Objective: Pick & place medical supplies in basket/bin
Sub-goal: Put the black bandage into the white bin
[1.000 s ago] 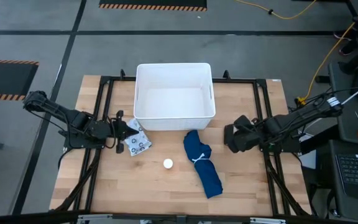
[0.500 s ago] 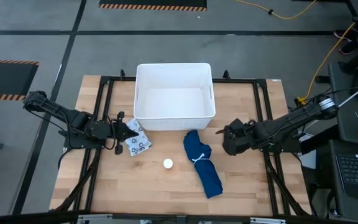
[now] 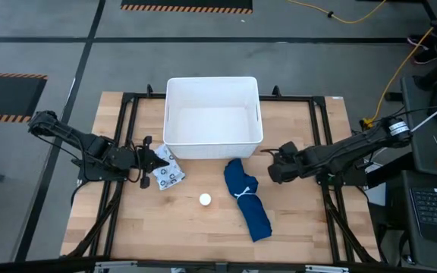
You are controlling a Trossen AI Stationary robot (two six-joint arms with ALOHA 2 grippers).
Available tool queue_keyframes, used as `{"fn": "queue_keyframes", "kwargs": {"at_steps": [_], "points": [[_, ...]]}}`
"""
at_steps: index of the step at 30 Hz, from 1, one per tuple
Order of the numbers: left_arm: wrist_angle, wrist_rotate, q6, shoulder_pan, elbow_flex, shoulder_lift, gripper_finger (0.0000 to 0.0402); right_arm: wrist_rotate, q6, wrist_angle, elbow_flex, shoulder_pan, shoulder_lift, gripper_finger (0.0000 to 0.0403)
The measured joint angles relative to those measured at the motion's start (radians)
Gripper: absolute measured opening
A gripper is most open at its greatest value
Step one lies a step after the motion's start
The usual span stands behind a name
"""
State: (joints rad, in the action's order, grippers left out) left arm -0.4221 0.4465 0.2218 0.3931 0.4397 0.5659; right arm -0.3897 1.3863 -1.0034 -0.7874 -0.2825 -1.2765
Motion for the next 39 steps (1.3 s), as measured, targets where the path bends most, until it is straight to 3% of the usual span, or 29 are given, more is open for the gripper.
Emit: {"fn": "queue_keyframes", "kwargs": {"at_steps": [21,39], "points": [[0.000,0.001,0.000,0.000,0.000,0.000,0.0004,-0.001,0.020,0.499,0.309,0.047,0.000,0.0280],[0.000,0.006,0.000,0.000,0.000,0.000,0.0007,-0.010,0.021,0.549,0.354,0.054,0.002,0.0280]]}}
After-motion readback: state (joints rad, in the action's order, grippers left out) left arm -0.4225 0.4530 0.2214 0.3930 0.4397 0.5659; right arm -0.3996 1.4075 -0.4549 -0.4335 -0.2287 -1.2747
